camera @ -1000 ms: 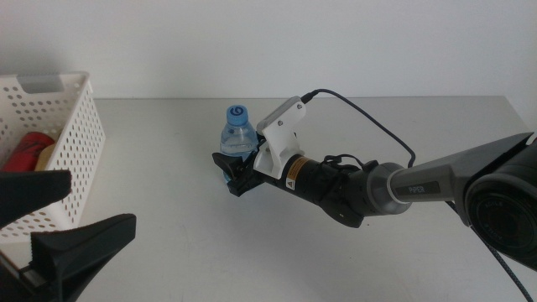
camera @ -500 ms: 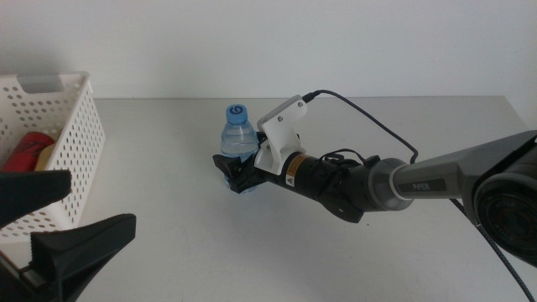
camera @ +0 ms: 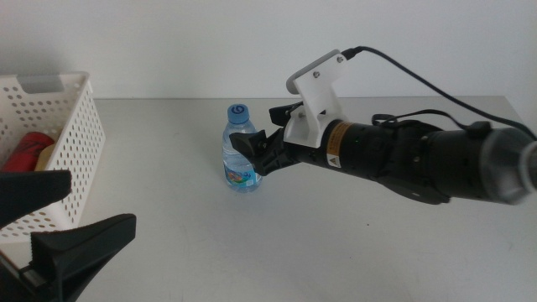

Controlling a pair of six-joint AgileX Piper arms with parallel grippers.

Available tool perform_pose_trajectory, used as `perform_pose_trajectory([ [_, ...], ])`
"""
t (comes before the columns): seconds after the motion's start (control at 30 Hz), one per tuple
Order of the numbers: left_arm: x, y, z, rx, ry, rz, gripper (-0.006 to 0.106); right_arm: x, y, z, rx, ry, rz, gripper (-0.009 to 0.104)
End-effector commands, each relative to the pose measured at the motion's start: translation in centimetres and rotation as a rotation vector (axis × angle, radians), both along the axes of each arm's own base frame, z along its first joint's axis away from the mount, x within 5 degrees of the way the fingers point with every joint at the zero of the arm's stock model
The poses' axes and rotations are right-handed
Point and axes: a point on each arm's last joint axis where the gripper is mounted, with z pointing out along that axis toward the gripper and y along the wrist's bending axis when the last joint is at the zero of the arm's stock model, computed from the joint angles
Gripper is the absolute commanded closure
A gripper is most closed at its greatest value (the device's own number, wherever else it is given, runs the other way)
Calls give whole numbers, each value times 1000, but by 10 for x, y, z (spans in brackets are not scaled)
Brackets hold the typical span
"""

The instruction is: Use arms to grab the bottles and put them into the dustbin to the left of the table.

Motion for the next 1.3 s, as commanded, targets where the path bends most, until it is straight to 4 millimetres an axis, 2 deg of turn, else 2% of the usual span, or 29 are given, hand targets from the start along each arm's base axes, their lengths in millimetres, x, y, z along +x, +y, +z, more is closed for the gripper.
perform_pose_trajectory([
  [0.0, 1, -1, 15, -76, -69, 4, 7, -27, -13, 51, 69, -104, 54, 13],
  [0.2, 1, -1, 15, -77, -69, 5, 7, -74, -48, 84, 54, -59, 7, 16],
  [0.33, 1, -1, 15, -77, -69, 5, 7, -97, -67, 101, 62, -55, -23, 16],
  [0.47, 1, -1, 15, -77, -69, 5, 7, -122, -83, 108, 120, -28, -41, 16],
  [0.6, 1, -1, 15, -77, -69, 5, 7, -139, -97, 102, 205, 1, -94, 18],
  [0.8, 1, -1, 15, -77, -69, 5, 7, -149, -110, 97, 29, 15, -218, 23],
  [0.93, 1, -1, 15, -76, -69, 4, 7, -149, -110, 104, -85, -2, -186, 25],
  [1.07, 1, -1, 15, -76, -69, 4, 7, -149, -109, 112, -94, -36, -167, 25],
  [1.27, 1, -1, 15, -76, -69, 4, 7, -149, -109, 113, -89, -44, -167, 25],
])
